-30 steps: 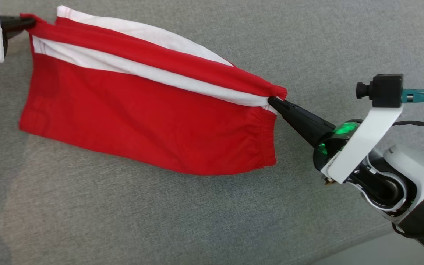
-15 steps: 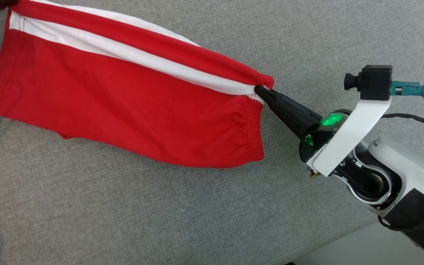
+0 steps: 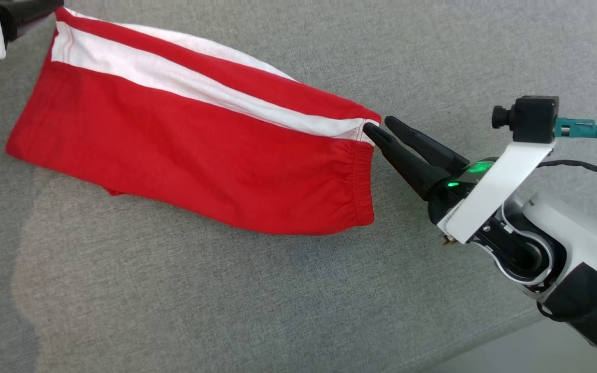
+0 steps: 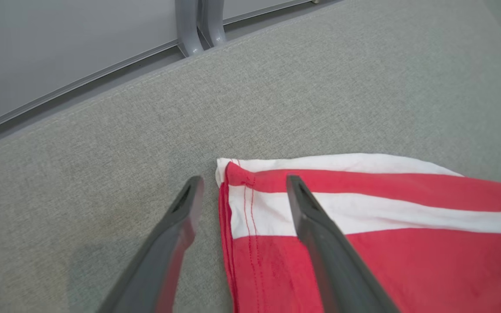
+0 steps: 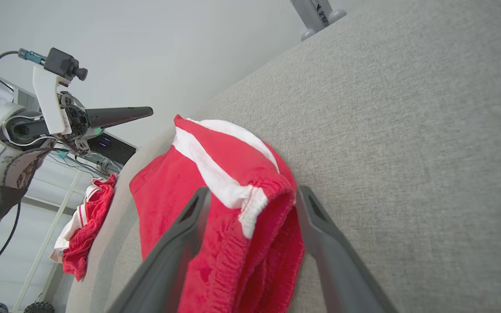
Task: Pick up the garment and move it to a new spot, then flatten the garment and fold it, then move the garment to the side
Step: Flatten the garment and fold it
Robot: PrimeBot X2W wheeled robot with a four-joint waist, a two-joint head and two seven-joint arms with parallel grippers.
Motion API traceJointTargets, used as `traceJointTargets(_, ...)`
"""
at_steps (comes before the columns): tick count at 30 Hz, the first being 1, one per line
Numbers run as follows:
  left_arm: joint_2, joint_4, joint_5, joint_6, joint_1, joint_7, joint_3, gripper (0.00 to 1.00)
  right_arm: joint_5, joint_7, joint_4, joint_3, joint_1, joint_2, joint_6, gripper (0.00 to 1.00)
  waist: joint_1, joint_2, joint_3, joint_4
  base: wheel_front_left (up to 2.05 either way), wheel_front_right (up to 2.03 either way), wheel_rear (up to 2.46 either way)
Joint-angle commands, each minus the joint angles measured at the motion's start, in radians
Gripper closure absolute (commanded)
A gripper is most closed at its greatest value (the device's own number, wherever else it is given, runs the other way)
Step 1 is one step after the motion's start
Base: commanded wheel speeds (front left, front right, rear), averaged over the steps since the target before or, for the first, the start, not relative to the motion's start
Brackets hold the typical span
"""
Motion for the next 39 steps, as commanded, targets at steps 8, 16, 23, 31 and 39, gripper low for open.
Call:
traceJointTargets(8,0.047,0.007,-0.043,-0.021,0.102,0.077,-0.037,0.00,0.019,-0.022,-0.015,0.002,0.049,-0.059,0.000,0.00,0.0000,0.0000,-0.044,-0.012,0.00,0.00,0.00)
traceJointTargets(16,0.106,-0.006,-0.081,-0.026,0.183,0.106,-0.050,0.00,0.032,-0.056,-0.058,-0.021,0.087,-0.123,0.000,0.00,0.0000,0.0000,-0.046,-0.058,0.00,0.00,0.00)
traceJointTargets(23,0.093,-0.043,-0.171,-0.029,0.235,0.141,-0.026,0.00,0.049,-0.070,-0.049,-0.015,0.122,-0.121,0.000,0.00,0.0000,0.0000,-0.066,-0.070,0.00,0.00,0.00)
traceJointTargets(31,0.098,-0.073,-0.184,-0.027,0.268,0.125,-0.023,1.00,0.056,-0.079,-0.037,-0.012,0.139,-0.117,0.000,0.00,0.0000,0.0000,-0.101,-0.043,0.00,0.00,0.00)
traceJointTargets(39,0.089,-0.108,-0.216,-0.033,0.342,0.097,-0.034,1.00,0.061,-0.061,-0.013,0.004,0.158,-0.128,0.000,0.00,0.0000,0.0000,-0.189,0.033,0.00,0.00,0.00)
